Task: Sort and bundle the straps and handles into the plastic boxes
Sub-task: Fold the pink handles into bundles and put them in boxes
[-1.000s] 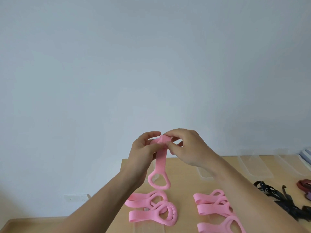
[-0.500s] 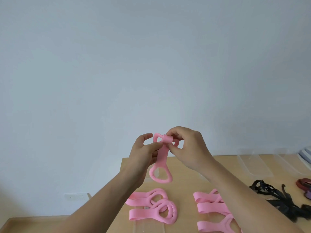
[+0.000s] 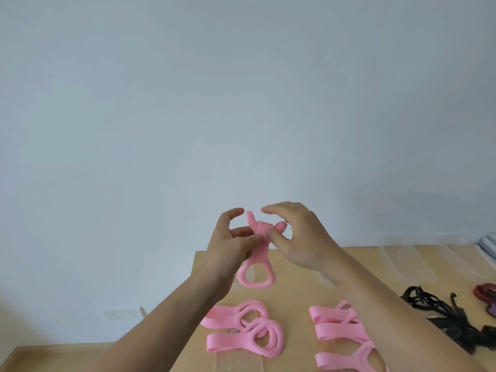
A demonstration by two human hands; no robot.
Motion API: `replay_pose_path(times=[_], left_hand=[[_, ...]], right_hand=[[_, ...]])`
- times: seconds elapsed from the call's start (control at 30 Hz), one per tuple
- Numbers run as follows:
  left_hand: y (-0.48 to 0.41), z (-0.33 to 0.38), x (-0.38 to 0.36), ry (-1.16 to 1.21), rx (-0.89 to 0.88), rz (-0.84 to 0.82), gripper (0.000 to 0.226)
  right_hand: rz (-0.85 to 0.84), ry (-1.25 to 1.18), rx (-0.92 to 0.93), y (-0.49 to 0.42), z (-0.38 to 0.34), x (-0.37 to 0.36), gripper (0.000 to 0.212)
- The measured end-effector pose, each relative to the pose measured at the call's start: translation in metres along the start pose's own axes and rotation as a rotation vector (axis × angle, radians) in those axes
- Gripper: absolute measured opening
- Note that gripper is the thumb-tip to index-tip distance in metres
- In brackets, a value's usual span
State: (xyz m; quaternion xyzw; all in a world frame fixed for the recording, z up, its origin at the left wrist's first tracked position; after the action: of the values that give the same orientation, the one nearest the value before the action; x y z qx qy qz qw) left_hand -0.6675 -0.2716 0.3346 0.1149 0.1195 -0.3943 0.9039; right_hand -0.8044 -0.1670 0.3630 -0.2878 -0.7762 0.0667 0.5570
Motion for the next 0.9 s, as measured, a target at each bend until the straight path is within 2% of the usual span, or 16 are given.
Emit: replay_pose_path(times=[0.03, 0.1, 0.2, 0.27, 0.43, 0.47, 0.57, 0.7, 0.9], left_hand=[[-0.001, -0.001, 0.001, -0.018, -0.014, -0.002, 0.08], [-0.002, -0.003, 0.002, -0.021, -0.029, -0.008, 0.081], [-0.003, -0.005, 0.004, -0.028, -0.031, -0.012, 0.087], [-0.003, -0.005, 0.006, -0.043, -0.025, -0.004, 0.083], [-0.003, 0.001, 0.007, -0.215, -0.05, -0.046, 0.02], [-0.003, 0.001, 0.008, -0.224, -0.039, -0.057, 0.018], [-0.005, -0.003, 0.01, -0.172, 0.027, -0.09, 0.035], [-0.005, -0.006, 0.012, -0.057, 0.085, -0.143, 0.037], [-0.006, -0.006, 0.006, 0.028, 0.119, -0.231, 0.045]], right_hand=[[-0.083, 0.01, 0.0, -0.002, 0.001, -0.001, 0.029], [-0.174, 0.009, 0.057, -0.004, 0.0, -0.002, 0.016], [-0.161, -0.035, 0.027, -0.002, -0.001, 0.0, 0.012], [-0.104, -0.066, 0.022, -0.002, 0.0, 0.001, 0.012], [-0.063, -0.167, -0.035, -0.002, -0.002, 0.003, 0.01], [-0.044, -0.207, -0.049, -0.003, -0.002, 0.005, 0.01], [0.0, -0.288, -0.083, -0.003, -0.004, 0.009, 0.011], [0.07, -0.249, -0.077, 0.0, -0.006, 0.005, 0.017], [0.207, -0.101, 0.092, 0.001, -0.01, -0.004, 0.017]])
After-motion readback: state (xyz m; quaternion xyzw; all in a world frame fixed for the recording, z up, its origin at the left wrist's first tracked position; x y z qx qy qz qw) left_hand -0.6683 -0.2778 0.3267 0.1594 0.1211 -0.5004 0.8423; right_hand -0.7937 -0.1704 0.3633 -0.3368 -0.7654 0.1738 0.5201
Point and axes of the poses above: each hand's wrist, its own y-axis away from the middle knuckle, its own x-axis out of the back of the hand, z = x × y, the point moved 2 cm from there along -y, towards the middle knuckle, and after that the axes turned 12 degrees about y, right-handed, at the moved point
